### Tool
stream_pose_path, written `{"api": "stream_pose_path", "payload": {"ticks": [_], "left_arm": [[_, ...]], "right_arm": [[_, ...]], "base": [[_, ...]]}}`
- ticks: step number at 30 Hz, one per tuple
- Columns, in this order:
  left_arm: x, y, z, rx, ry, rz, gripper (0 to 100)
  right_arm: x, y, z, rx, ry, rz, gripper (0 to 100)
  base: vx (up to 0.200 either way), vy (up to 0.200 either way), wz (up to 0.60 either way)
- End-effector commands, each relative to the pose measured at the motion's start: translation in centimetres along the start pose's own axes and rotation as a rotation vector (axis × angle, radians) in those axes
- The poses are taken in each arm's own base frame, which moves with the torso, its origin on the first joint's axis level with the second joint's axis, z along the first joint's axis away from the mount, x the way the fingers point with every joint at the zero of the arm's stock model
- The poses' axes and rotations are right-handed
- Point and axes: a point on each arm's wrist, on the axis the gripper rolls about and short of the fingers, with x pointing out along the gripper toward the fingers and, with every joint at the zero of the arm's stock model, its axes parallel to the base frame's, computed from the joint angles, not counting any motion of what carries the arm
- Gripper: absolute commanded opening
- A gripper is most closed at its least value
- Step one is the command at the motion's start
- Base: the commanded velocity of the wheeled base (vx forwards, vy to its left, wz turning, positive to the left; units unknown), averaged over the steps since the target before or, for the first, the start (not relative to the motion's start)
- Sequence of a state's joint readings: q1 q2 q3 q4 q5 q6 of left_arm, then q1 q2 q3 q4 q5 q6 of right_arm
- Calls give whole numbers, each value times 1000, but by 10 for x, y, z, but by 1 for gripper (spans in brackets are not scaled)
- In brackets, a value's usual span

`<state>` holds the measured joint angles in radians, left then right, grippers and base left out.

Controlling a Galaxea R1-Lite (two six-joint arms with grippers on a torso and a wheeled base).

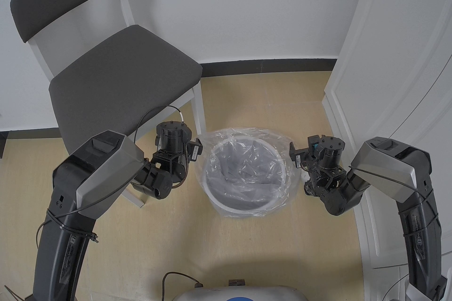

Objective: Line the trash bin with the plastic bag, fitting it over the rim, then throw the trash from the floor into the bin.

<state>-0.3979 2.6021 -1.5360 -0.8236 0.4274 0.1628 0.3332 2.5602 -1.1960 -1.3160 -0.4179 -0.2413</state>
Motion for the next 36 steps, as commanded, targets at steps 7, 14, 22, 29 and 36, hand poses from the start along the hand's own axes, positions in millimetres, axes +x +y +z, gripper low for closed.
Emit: {"api": "stream_pose_path", "payload": {"ticks": [7, 14, 22, 29, 36], "left_arm": [[5, 2, -17, 19, 38, 8, 100], [3, 8, -31, 39, 86, 15, 100], [-5, 13, -20, 12, 70, 17, 100], [-30, 19, -8, -21, 79, 2, 100], [-49, 24, -7, -17, 81, -10, 100]], "right_arm": [[1, 12, -31, -24, 57, 22, 100], [5, 18, -49, -4, 78, 26, 100], [2, 9, -18, 63, 15, 11, 100], [-24, -11, 22, 66, 3, 14, 100], [-50, -17, 21, 42, 58, 37, 100]], "base": [[0, 0, 0], [0, 0, 0], [0, 0, 0], [0, 0, 0], [0, 0, 0]]}}
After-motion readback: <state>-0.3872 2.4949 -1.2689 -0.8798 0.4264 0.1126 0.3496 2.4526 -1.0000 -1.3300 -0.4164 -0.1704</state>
